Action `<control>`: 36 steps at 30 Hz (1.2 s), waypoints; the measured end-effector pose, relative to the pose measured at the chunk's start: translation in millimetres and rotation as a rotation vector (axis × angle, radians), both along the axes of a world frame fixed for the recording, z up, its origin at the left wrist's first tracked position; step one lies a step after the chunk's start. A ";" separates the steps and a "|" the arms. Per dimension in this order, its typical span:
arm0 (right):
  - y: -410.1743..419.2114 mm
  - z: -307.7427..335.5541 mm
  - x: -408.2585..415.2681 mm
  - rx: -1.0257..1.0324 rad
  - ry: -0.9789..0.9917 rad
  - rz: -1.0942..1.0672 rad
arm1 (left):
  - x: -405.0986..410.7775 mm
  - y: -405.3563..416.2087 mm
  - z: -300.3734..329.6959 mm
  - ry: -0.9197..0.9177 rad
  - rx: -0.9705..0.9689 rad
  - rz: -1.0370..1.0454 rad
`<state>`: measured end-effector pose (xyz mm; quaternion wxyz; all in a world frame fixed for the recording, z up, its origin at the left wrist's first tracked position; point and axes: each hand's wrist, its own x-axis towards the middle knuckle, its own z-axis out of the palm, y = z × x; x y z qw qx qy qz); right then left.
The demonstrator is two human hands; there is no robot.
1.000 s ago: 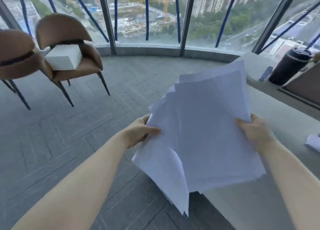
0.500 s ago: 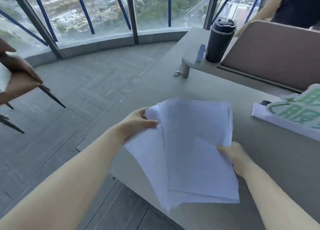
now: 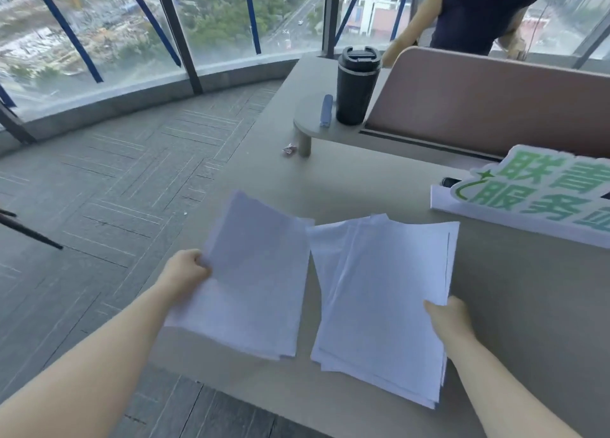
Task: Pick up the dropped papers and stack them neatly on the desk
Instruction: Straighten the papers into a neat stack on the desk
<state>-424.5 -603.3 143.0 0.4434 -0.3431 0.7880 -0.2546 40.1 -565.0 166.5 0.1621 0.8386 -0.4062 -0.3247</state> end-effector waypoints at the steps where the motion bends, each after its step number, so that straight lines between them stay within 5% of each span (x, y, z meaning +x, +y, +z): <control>1: 1.3 -1.1 0.0 -0.003 0.005 -0.032 | 13.3 -4.2 9.7 0.060 -0.063 0.053; 4: 8.4 -2.1 7.2 0.017 -0.006 -0.051 | 37.8 -6.8 37.6 0.240 -0.148 0.128; 9: 13.0 -5.5 26.4 0.098 -0.122 0.070 | -24.4 -16.1 38.0 0.333 -0.137 -0.032; 16: 6.9 -2.9 34.4 0.252 -0.394 0.126 | -143.9 -10.1 -22.8 0.128 0.013 -0.228; 22: 4.3 -6.1 50.3 0.035 -0.216 0.209 | -153.3 -3.8 -32.8 0.080 -0.093 0.135; 25: -2.5 26.7 51.5 -0.094 -0.359 0.174 | -144.5 -17.6 -15.8 0.538 -0.180 0.222; 28: -19.3 74.3 52.2 -0.257 -0.405 0.224 | -142.6 -38.6 17.1 1.020 -0.228 0.029; 33: -39.6 144.1 54.5 -0.502 -0.418 0.346 | -151.9 -84.0 82.3 0.924 -0.509 -0.047; 36: -40.7 142.9 62.1 -0.510 -0.403 0.323 | -153.9 -85.1 83.1 0.896 -0.513 -0.055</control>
